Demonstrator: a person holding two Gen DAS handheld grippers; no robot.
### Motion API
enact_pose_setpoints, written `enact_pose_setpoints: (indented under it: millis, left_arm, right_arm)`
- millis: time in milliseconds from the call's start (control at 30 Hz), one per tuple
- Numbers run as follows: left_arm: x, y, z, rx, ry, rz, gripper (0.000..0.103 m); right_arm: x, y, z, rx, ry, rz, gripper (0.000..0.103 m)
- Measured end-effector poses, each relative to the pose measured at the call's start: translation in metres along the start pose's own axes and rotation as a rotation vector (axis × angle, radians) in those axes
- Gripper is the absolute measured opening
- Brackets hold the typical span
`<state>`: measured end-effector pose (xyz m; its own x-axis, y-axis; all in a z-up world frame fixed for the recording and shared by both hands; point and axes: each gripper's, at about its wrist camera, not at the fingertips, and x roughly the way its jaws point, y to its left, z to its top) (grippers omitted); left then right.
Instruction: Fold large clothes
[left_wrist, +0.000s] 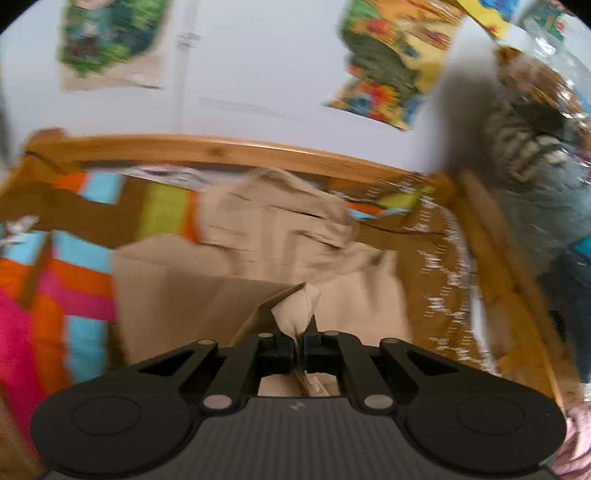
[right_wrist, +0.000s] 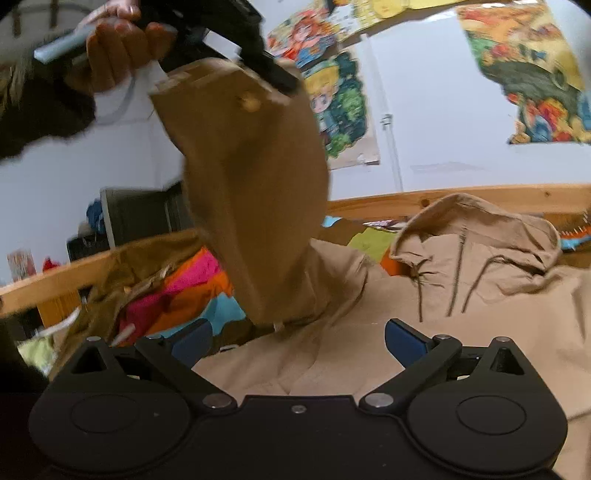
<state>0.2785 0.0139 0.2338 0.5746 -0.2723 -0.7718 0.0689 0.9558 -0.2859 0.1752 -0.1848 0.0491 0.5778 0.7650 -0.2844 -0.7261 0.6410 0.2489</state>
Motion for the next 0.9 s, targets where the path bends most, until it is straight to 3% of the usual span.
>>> enact_pose_setpoints:
  millis: [233,400,500,567,700,767,833,900]
  left_arm:
    - [0.112,-0.061,-0.026,0.026,0.032,-0.110,0.003]
    - [0.193,-0.088,-0.056,0.087,0.113,-0.125,0.006]
    - [0.223,-0.088,-0.073,0.084,0.171,-0.162,0.026]
    - [0.228,-0.079,-0.080,0.068,0.204,-0.196,0.063]
    - [0.209,-0.050,-0.087,0.055,0.157,-0.255,0.069]
    - [0.193,-0.030,-0.090,0.055,0.105,-0.249,0.072]
    - [0.176,-0.002,-0.098,0.044,0.038,-0.216,0.073]
    - [0.162,0.036,-0.108,0.006,-0.033,-0.116,0.073]
  right_arm:
    - [-0.032,-0.036,-0.017,0.137,-0.032,-0.069,0.102]
    - [-0.028,-0.066,-0.036,0.288,0.006,-0.212,0.101]
    - [-0.025,-0.082,-0.051,0.366,0.055,-0.278,0.099]
    - [-0.025,-0.092,-0.063,0.429,0.096,-0.328,0.098]
    - [-0.029,-0.105,-0.077,0.537,0.118,-0.364,0.097]
    - [-0.031,-0.108,-0.081,0.562,0.114,-0.385,0.095]
    - [-0.034,-0.111,-0.083,0.584,0.112,-0.410,0.091]
    - [-0.034,-0.114,-0.084,0.610,0.118,-0.451,0.083]
